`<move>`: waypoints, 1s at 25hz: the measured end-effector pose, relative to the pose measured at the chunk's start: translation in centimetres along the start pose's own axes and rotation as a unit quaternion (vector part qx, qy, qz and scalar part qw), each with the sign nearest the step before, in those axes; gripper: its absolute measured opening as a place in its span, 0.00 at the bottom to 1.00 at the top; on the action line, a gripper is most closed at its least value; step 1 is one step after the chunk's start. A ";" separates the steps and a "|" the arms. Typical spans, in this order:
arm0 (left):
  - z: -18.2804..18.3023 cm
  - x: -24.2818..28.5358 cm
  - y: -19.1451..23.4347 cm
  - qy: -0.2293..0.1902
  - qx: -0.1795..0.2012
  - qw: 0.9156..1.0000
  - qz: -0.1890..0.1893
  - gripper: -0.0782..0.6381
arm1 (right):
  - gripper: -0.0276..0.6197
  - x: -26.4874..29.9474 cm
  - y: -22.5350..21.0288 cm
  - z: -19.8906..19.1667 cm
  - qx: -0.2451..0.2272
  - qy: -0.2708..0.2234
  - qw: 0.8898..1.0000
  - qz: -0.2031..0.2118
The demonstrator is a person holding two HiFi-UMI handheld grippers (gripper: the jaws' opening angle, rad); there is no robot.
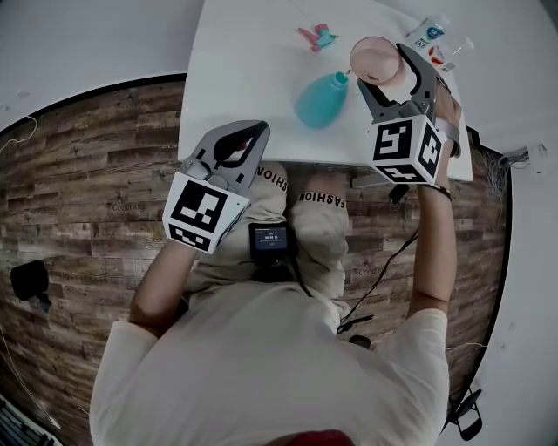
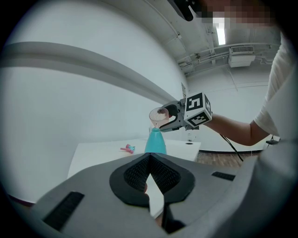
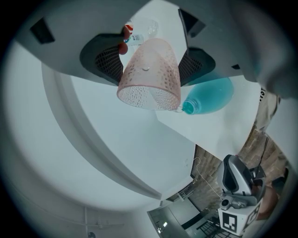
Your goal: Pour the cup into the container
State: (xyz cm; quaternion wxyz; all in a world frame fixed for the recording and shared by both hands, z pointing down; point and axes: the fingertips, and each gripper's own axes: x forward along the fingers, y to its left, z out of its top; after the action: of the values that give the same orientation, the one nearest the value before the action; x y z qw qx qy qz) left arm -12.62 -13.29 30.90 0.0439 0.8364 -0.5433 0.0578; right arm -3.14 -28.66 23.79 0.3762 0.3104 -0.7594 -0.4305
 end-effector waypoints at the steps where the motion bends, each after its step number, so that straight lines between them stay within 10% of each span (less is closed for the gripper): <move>1: 0.0 0.0 0.0 0.000 0.000 1.000 0.000 0.12 | 0.62 0.0 0.0 0.0 -0.001 0.001 1.000 -0.001; 25: -0.3 -0.2 0.2 0.004 0.000 1.000 0.003 0.12 | 0.62 -0.1 -0.5 0.1 -0.013 0.002 1.000 -0.012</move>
State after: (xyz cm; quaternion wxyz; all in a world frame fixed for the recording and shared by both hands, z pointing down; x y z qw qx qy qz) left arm -12.84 -13.16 31.13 0.0461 0.8346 -0.5456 0.0610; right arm -3.12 -28.75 23.24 0.3766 0.3149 -0.7493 -0.4445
